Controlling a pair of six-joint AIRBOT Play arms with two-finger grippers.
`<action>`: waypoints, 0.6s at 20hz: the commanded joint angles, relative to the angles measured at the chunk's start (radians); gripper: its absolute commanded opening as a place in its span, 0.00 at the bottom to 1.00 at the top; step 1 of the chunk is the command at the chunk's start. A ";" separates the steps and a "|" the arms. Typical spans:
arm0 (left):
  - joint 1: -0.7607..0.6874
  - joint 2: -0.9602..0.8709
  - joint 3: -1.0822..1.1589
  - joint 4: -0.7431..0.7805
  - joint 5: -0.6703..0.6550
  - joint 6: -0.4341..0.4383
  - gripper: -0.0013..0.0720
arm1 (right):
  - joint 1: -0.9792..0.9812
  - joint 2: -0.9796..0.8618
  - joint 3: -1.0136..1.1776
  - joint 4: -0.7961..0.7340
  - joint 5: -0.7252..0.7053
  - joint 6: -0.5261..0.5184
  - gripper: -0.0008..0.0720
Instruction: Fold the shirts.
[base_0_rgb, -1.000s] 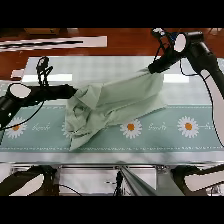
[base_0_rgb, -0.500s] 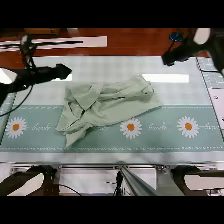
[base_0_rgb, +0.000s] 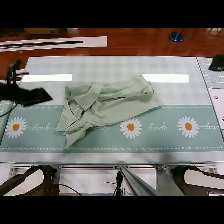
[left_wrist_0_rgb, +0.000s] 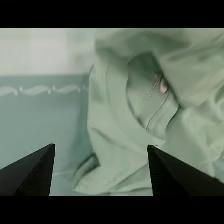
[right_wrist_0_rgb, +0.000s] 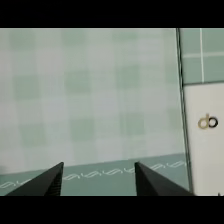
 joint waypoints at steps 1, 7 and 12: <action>0.045 0.000 -0.153 0.023 -0.091 0.021 0.97 | -0.123 0.006 -0.145 0.157 0.033 -0.034 0.74; 0.043 -0.013 -0.245 0.011 -0.024 0.046 1.00 | -0.130 0.006 -0.369 0.351 -0.027 -0.141 0.74; -0.003 -0.063 -0.245 -0.034 0.015 0.109 1.00 | -0.130 0.006 -0.414 0.418 -0.041 -0.167 0.74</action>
